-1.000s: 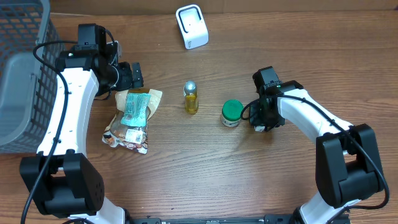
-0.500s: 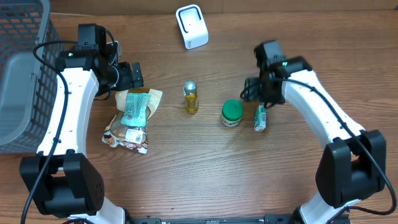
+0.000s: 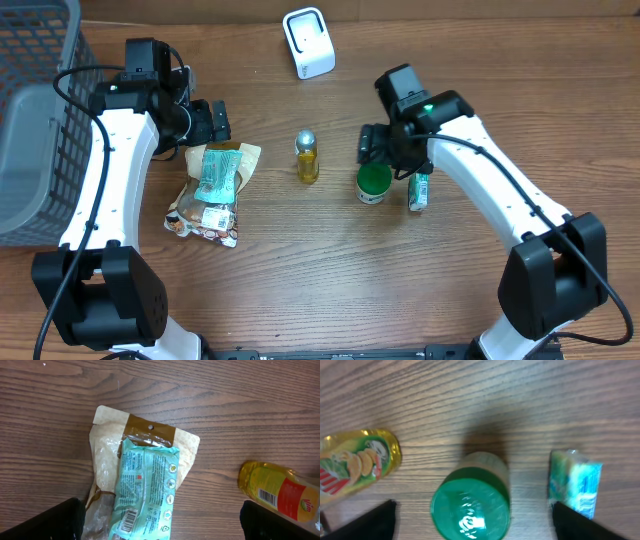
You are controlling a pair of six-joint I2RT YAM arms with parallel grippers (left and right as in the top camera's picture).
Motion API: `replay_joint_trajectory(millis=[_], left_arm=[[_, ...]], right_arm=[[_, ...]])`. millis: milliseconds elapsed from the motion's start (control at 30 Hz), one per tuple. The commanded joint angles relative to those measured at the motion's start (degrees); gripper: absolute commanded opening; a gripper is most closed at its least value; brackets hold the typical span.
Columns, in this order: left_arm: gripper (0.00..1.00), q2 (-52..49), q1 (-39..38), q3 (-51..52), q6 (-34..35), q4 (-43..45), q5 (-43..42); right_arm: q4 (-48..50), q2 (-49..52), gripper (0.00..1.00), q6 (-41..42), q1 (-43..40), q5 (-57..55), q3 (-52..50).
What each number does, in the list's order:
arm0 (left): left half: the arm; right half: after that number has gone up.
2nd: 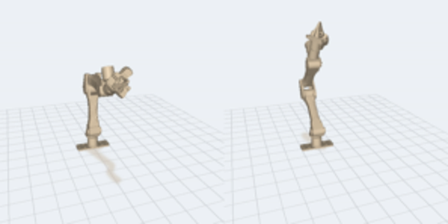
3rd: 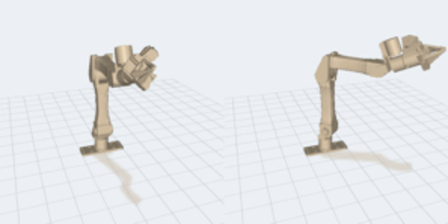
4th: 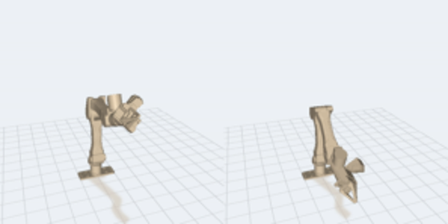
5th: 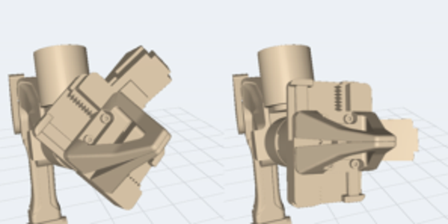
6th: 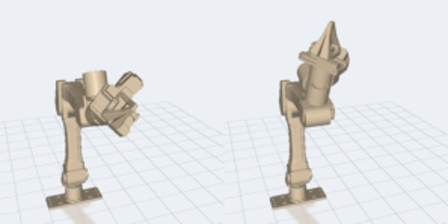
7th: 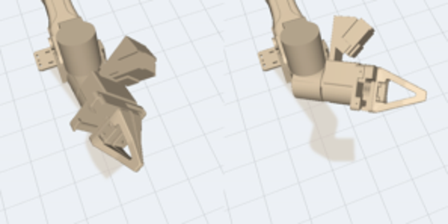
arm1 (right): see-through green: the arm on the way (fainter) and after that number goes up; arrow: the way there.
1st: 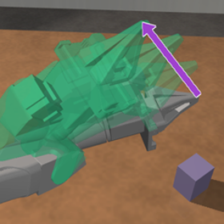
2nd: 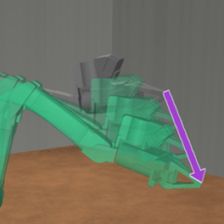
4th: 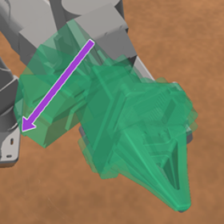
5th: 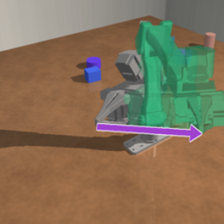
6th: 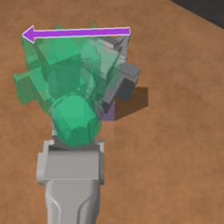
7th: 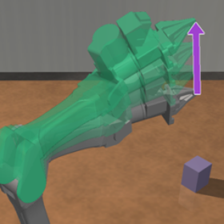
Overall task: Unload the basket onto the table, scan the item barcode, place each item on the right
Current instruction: 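Move the right gripper over the green-lidded jar and grasp it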
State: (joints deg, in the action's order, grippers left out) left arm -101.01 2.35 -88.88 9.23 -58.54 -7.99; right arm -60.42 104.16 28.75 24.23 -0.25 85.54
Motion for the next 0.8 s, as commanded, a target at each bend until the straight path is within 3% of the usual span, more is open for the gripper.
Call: replay_joint_trajectory(millis=[0, 467, 767], left_arm=[[0.99, 0.98, -0.13, -1.01, -0.63, 0.11, -0.46], [1.0, 0.98, -0.13, -1.01, -0.63, 0.11, -0.46], [1.0, 0.98, -0.13, -1.01, -0.63, 0.11, -0.46]], right_arm=[[2.4, -0.42, 1.0, 6.38, 2.19, -1.11, 0.24], [4.22, -0.42, 1.0, 24.63, 2.71, -1.14, -5.31], [9.01, -0.42, 1.0, 25.27, 2.71, -1.44, -9.46]])
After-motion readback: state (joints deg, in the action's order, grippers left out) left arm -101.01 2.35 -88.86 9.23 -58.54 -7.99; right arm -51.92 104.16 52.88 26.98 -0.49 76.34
